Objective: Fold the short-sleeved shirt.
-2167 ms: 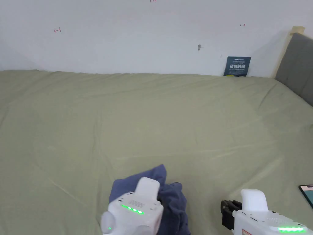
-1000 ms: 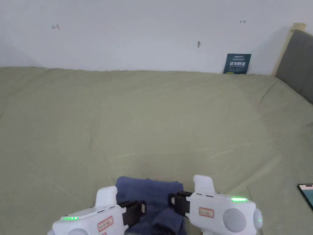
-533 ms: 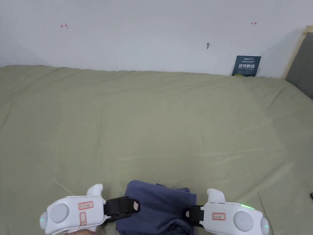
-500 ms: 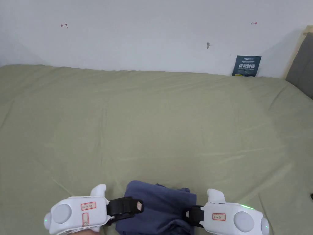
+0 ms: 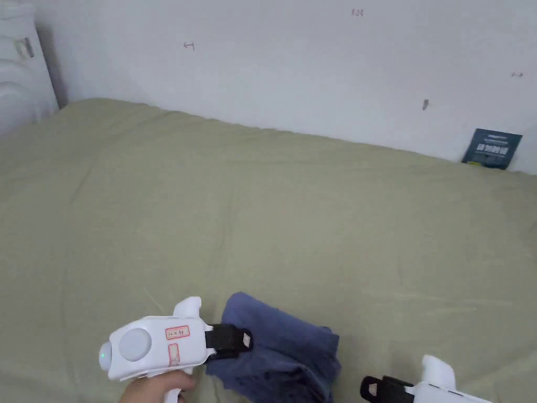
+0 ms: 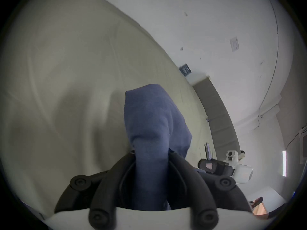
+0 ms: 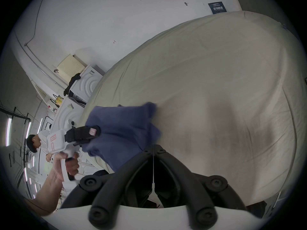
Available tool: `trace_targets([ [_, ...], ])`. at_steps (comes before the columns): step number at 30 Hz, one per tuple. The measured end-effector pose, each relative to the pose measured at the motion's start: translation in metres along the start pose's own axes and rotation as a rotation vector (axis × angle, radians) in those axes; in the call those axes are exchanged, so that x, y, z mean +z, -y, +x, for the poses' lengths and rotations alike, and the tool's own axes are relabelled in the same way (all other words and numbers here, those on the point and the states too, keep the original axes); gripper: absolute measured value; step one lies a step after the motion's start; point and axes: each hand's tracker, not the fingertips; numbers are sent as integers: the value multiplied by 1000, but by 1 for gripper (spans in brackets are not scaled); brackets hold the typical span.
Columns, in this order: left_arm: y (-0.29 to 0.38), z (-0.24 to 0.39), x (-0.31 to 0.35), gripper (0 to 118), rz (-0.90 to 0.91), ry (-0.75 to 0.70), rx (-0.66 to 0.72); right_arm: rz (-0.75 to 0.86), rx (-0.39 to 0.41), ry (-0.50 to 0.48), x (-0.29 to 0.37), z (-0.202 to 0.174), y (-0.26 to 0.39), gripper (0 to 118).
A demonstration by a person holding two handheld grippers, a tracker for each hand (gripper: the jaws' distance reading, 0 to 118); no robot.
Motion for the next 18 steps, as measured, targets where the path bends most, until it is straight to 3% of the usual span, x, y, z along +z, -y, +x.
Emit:
trace_targets([
  [12, -164, -165, 223, 18, 138, -417, -80, -47, 71, 93, -8, -27, 4, 2],
  [18, -196, -250, 264, 18, 77, -527, 14, -80, 71, 150, -20, -35, 1, 2],
])
